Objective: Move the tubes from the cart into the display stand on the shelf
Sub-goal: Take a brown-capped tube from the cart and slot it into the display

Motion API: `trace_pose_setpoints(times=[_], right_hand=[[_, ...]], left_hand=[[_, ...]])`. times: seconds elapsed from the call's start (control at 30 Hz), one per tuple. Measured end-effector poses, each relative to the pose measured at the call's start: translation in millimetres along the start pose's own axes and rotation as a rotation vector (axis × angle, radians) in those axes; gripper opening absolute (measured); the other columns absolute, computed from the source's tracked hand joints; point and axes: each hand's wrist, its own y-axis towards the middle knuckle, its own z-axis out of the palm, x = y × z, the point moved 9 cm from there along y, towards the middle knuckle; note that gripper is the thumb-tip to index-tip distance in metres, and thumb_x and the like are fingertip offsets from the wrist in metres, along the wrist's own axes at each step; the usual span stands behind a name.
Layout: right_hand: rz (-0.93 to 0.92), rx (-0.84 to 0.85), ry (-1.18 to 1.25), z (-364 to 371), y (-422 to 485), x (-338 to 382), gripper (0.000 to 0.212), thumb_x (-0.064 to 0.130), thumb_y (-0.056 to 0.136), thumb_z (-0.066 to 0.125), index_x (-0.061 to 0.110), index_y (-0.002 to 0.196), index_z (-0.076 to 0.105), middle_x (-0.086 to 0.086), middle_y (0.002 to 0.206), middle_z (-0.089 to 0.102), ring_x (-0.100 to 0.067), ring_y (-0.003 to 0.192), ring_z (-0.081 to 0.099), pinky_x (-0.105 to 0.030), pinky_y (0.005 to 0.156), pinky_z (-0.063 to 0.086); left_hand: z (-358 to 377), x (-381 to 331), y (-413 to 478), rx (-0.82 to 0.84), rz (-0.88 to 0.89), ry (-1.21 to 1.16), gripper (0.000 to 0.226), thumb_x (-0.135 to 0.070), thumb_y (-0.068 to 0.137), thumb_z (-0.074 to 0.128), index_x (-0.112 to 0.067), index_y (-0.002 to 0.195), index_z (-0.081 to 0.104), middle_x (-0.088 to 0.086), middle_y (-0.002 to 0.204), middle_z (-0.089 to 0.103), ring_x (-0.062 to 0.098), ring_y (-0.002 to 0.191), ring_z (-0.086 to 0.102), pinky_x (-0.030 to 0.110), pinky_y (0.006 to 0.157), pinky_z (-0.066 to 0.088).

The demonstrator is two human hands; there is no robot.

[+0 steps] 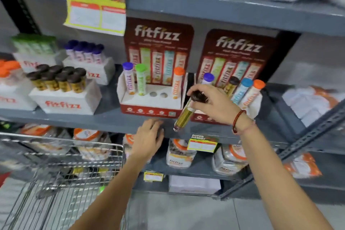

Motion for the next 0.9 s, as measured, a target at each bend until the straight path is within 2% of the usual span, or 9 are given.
trace_pose_setpoints(times=[0.1,0.17,0.27,0.33,0.43,0.53,0.67,0.77,0.9], right_hand=[[0.004,0.009,-0.036,-17.2,-6.5,-9.0,0.028,0.008,0.08,0.063,0.019,0.106,0.06,-0.005,0.106,0.059,-0.022,0.099,0.055,-0.027,0.081,0.041],[-0.003,0.002,-0.089,-25.5,-8.6,-13.2,0.031,0.007,0.078,0.064,0.016,0.108,0.061,-0.004,0.106,0.057,-0.018,0.1,0.051,-0.026,0.084,0.039],[-0.008,-0.013,-0.127,-33.6,-8.5,-19.4,0.033,0.007,0.076,0.066,0.015,0.108,0.062,0.005,0.101,0.052,-0.01,0.096,0.047,-0.02,0.08,0.033],[0.001,-0.021,-0.15,-34.4,-5.9,-24.7,0.033,0.01,0.076,0.068,0.015,0.107,0.063,0.006,0.1,0.053,-0.01,0.093,0.048,-0.021,0.08,0.033],[0.028,-0.062,-0.149,-32.2,-0.1,-29.2,0.029,0.021,0.074,0.074,0.017,0.101,0.065,0.003,0.093,0.057,-0.014,0.088,0.052,-0.021,0.074,0.034],[0.033,-0.116,-0.143,-29.9,5.0,-27.8,0.026,0.03,0.074,0.075,0.014,0.094,0.068,0.0,0.083,0.059,-0.015,0.079,0.053,-0.021,0.061,0.034],[0.059,-0.156,-0.057,-29.6,11.9,-29.1,0.028,0.029,0.076,0.073,0.013,0.098,0.067,-0.002,0.08,0.064,-0.017,0.077,0.06,-0.025,0.073,0.048],[0.085,-0.167,-0.054,-29.2,17.2,-31.7,0.041,0.034,0.077,0.071,0.015,0.112,0.062,-0.001,0.086,0.061,-0.016,0.08,0.056,-0.027,0.082,0.046],[0.07,-0.233,-0.03,-31.6,22.8,-28.0,0.035,0.041,0.078,0.07,0.011,0.095,0.069,0.002,0.076,0.061,-0.011,0.071,0.055,-0.023,0.072,0.048]], left_hand=[[21.8,-17.5,4.6,0.075,0.091,0.006,0.028,-0.01,0.083,0.065,-0.005,0.11,0.062,0.016,0.113,0.065,0.037,0.099,0.061,0.048,0.077,0.051],[31.8,-19.7,2.6,0.096,0.133,0.041,0.029,-0.017,0.086,0.059,-0.005,0.113,0.062,0.016,0.118,0.064,0.035,0.105,0.061,0.049,0.087,0.049],[43.1,-14.4,-1.5,0.149,0.149,0.08,0.044,-0.031,0.089,0.038,-0.006,0.121,0.057,0.015,0.127,0.059,0.031,0.118,0.054,0.05,0.101,0.038],[46.7,-11.2,-2.3,0.161,0.17,0.077,0.041,-0.027,0.091,0.043,-0.008,0.126,0.053,0.013,0.133,0.055,0.029,0.125,0.049,0.047,0.106,0.031],[47.1,-9.7,-2.1,0.168,0.18,0.044,0.042,-0.016,0.088,0.058,-0.01,0.129,0.05,0.011,0.137,0.051,0.028,0.128,0.044,0.045,0.108,0.028],[45.2,-10.3,-2.3,0.179,0.188,0.043,0.044,-0.016,0.088,0.059,-0.01,0.131,0.048,0.011,0.138,0.05,0.027,0.129,0.043,0.044,0.108,0.026],[45.4,-9.4,-2.6,0.191,0.195,0.048,0.045,-0.017,0.09,0.057,-0.011,0.133,0.046,0.01,0.14,0.048,0.026,0.131,0.041,0.043,0.11,0.022],[45.7,-8.5,-2.8,0.199,0.188,0.051,0.044,-0.018,0.09,0.057,-0.011,0.132,0.047,0.01,0.14,0.048,0.026,0.131,0.041,0.044,0.111,0.022],[44.9,-9.4,-2.7,0.207,0.192,0.054,0.044,-0.018,0.089,0.058,-0.009,0.131,0.048,0.012,0.139,0.049,0.028,0.13,0.043,0.046,0.11,0.024]])
